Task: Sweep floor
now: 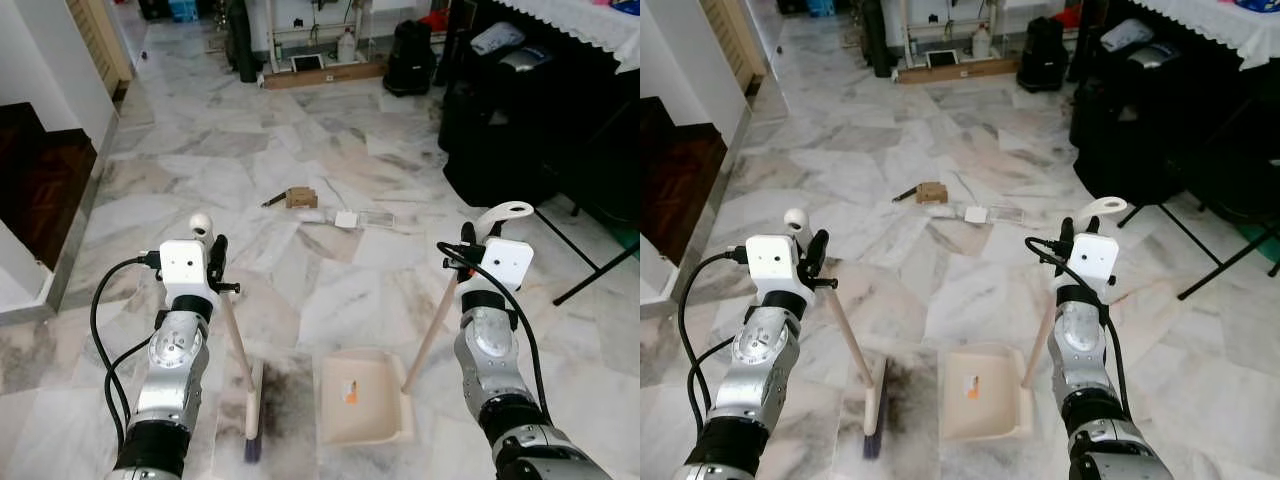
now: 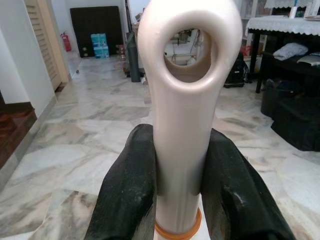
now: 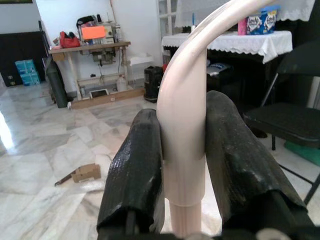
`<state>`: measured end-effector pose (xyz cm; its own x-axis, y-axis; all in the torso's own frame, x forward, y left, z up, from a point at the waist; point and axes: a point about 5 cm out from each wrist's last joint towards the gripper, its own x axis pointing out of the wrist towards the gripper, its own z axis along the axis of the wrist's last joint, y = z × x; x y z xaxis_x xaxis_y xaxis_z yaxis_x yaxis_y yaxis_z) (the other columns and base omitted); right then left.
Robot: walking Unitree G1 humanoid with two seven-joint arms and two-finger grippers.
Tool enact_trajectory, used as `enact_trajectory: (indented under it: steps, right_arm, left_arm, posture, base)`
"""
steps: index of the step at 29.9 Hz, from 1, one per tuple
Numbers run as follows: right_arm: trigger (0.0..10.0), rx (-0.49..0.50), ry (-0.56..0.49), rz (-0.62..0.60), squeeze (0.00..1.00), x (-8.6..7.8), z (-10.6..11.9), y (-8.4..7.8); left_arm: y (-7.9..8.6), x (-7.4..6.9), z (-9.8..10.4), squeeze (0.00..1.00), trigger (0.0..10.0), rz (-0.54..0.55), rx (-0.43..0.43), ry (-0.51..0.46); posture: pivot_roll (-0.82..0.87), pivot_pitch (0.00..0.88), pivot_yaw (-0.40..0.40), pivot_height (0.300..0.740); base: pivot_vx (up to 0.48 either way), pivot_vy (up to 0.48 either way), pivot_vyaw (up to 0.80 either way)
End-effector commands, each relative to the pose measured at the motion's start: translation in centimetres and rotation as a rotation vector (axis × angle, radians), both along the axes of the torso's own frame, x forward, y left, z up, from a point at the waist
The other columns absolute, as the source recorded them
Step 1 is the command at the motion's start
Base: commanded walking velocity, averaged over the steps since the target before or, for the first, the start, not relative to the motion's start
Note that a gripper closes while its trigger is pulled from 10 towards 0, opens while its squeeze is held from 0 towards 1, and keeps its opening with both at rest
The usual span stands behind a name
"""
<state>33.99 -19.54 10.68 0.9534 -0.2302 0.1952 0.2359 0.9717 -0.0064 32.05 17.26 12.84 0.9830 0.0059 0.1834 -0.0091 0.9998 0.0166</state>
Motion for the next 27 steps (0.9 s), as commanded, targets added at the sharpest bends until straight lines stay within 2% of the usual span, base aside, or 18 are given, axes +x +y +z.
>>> enact_trajectory:
  steps: [1, 5, 11, 27]
  right_arm:
    - [10.0, 0.004, -0.054, 0.008, 0.00, 0.41, 1.28, 0.15]
    - [10.0, 0.015, -0.053, 0.011, 0.00, 0.44, 1.27, 0.21]
    - [10.0, 0.027, -0.051, 0.017, 0.00, 0.50, 1.27, 0.29]
    - [10.0, 0.010, -0.057, 0.033, 0.00, 0.51, 1.38, 0.64]
  left_arm:
    - [0.21, 0.18, 0.94, 0.00, 10.0, 0.013, 0.010, -0.039]
    - [0.24, 0.25, 1.07, 0.00, 10.0, 0.012, 0.008, -0.042]
    - [0.35, 0.33, 1.28, 0.00, 10.0, 0.012, 0.009, -0.046]
    - [0.45, 0.41, 1.30, 0.00, 10.0, 0.014, 0.011, -0.042]
  posture:
    - [0.05, 0.052, 0.042, 0.740]
    - [0.05, 0.057, 0.046, 0.740]
    - [0.05, 0.061, 0.046, 0.740]
    - [0.05, 0.067, 0.045, 0.740]
  base:
    - [0.274, 0.000, 0.00]
    - [0.277, 0.000, 0.00]
    - [0.281, 0.000, -0.77]
    - [0.286, 0.000, 0.00]
